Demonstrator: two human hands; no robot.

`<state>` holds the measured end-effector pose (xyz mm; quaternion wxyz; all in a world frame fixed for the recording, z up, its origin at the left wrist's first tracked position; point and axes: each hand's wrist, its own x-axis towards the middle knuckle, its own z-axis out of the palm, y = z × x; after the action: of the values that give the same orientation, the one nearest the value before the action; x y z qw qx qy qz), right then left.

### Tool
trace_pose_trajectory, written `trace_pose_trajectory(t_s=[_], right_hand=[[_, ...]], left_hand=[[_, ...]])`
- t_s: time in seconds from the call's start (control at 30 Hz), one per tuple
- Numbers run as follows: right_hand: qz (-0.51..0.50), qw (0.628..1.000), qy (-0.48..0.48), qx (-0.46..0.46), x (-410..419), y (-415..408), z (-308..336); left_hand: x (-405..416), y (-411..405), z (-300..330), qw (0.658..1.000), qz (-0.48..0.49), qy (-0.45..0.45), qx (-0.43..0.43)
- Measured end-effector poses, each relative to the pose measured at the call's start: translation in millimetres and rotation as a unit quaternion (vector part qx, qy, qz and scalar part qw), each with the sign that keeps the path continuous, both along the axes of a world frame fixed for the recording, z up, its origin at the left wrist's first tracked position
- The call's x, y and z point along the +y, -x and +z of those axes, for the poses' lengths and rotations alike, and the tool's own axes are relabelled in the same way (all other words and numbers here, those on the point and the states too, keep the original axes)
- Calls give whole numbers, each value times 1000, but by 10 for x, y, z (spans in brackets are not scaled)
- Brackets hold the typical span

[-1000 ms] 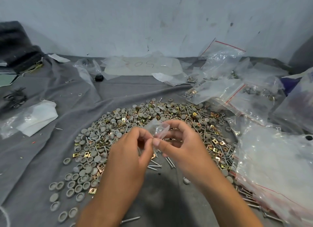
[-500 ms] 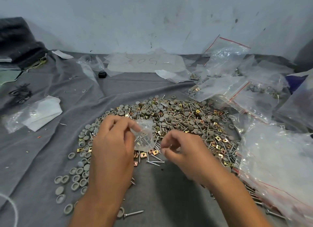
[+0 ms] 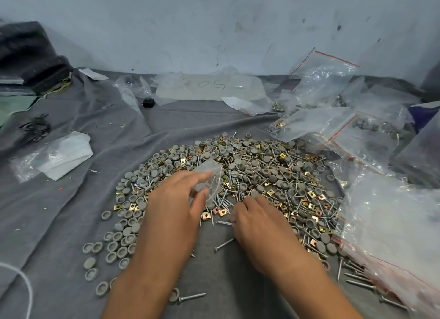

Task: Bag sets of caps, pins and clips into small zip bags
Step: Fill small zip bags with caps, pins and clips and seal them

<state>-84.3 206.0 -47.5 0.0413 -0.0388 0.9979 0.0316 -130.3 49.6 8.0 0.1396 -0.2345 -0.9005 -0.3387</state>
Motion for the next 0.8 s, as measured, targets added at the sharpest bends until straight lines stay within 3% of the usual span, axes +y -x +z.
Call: trace_pose_trajectory(t_s=[0.1,0.17,0.3,0.43,0.57,0.7,0.8], right_hand=[[7,1000,16,-5,5,3,23],[-13,984,171,58,73,-15,121],[-70,895,419,138,230,-75,381],[16,886,384,259,197,-127,494],[66,911,290,286,115,-107,469],[34,888,365,276,135,-111,459],[-62,888,373,263,269,-93,412]], left_hand=[[0,-4,15,1000,3,6,-15],[-4,-11,25,1000,1,11,-27],[-2,5,24,999,-3,35,-41],[44,-17,6,998,-29,29,-48],[112,-45,-7,997,-50,36,-49],[112,-49,2,997,-49,21,-52],[71,-20,11,998,-27,14,-46]])
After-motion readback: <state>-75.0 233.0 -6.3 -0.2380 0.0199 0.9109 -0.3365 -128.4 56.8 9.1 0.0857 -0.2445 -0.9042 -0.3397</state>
